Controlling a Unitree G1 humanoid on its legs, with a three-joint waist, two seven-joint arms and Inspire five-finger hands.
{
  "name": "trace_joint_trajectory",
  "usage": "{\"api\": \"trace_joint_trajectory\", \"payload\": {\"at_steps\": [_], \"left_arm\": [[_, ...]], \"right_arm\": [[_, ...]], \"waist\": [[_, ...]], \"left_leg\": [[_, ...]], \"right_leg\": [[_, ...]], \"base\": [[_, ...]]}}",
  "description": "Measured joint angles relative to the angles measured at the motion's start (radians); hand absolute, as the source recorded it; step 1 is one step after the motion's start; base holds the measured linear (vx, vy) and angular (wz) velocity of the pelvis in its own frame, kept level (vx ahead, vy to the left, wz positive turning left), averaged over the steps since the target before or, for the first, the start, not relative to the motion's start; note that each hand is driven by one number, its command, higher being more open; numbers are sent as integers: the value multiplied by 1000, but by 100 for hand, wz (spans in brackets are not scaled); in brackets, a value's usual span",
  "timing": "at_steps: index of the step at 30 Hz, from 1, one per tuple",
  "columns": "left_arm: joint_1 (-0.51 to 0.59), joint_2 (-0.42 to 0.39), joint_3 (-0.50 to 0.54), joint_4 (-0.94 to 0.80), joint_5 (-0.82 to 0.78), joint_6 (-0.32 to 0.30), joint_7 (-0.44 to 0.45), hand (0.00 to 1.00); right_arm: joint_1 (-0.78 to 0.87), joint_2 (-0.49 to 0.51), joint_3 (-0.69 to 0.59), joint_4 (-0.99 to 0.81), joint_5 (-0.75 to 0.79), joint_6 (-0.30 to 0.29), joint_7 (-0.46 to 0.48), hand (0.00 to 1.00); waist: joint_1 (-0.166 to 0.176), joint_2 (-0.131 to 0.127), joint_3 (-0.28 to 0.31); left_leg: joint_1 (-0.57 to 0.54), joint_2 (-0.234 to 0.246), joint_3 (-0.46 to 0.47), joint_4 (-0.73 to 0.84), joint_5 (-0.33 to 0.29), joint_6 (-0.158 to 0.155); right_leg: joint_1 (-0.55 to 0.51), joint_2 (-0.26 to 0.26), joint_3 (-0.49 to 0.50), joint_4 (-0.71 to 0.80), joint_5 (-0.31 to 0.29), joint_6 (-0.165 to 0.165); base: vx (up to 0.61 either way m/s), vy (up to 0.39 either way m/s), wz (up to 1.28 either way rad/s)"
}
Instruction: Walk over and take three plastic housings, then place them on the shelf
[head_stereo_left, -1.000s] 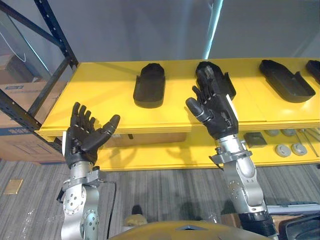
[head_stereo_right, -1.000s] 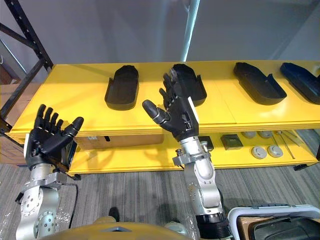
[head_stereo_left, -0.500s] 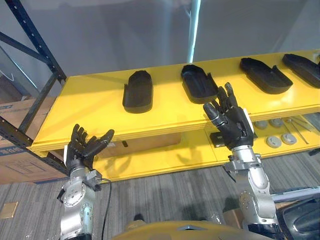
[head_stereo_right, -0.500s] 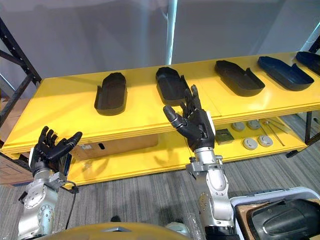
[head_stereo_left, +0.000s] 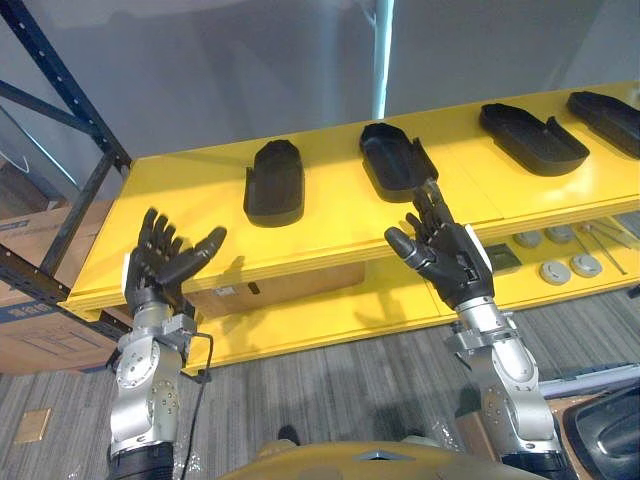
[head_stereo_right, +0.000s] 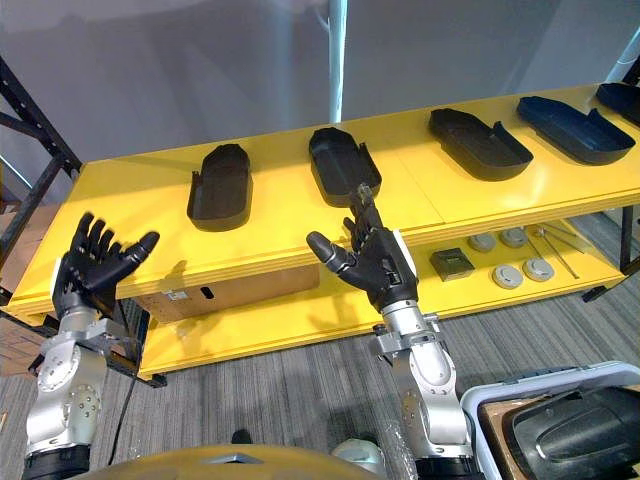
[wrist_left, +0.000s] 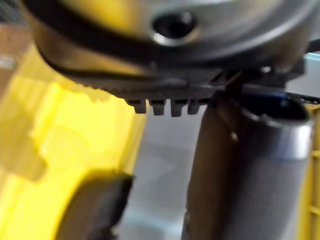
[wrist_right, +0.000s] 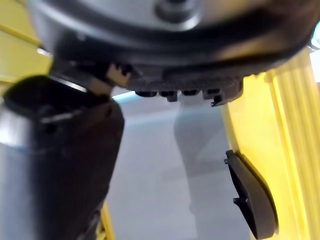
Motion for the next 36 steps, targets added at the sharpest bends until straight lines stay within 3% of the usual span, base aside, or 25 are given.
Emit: {"api": "trace_joint_trajectory", "payload": {"at_steps": [3,8,11,17,19,25,30,36], "left_arm": [[32,-24,-28,-145,-223,52,-113,100],[65,-53,-37,-179,-365,82,-132,100],[89,-54,-25,-192,-288,75,-72,100],[88,-59,44,-186,105,34,105,100],[76,-59,47,-166,153,17,128,100],[-23,-56,31,-33,236,4,176,100],[-88,-32,-5,95,316,6,189,100],[-184,8,-8,281,298,-2,209,100]], "right_arm": [[0,-2,-14,0,-37,0,0,100],[0,-2,-24,-3,-38,2,1,100],[1,1,-22,-5,-38,10,-2,100],[1,11,10,-9,-38,35,-33,100],[1,11,11,-9,-38,43,-34,100],[1,10,12,-9,-38,48,-41,100],[-1,2,10,-9,-38,48,-41,100],[2,-13,4,-9,-37,48,-20,100]], "waist": [[-4,15,8],[-6,43,25],[-5,37,31],[-2,15,46],[-1,16,47],[-8,10,61],[-33,14,99],[-59,19,106]], "left_leg": [[1,-1,0,0,-5,1],[3,-1,-5,0,-6,0],[3,-1,-14,0,-7,2],[3,-8,-28,1,-6,9],[3,-10,-28,1,-7,9],[4,-12,-23,1,-12,10],[4,-11,1,24,-25,15],[-13,-11,28,34,-31,17]], "right_leg": [[-13,-4,6,25,-22,0],[-15,-5,1,41,-35,1],[-20,-9,-6,63,-51,2],[-33,-19,-9,103,-75,7],[-34,-21,-10,104,-78,7],[-56,-28,-2,138,-99,7],[-72,-29,29,161,-104,5],[-111,-29,61,172,-107,7]], "base": [[5,3,-2],[8,-1,3],[24,-6,9],[37,-5,6],[20,-1,2],[-1,-2,-4],[2,3,-14],[-16,4,-13]]}}
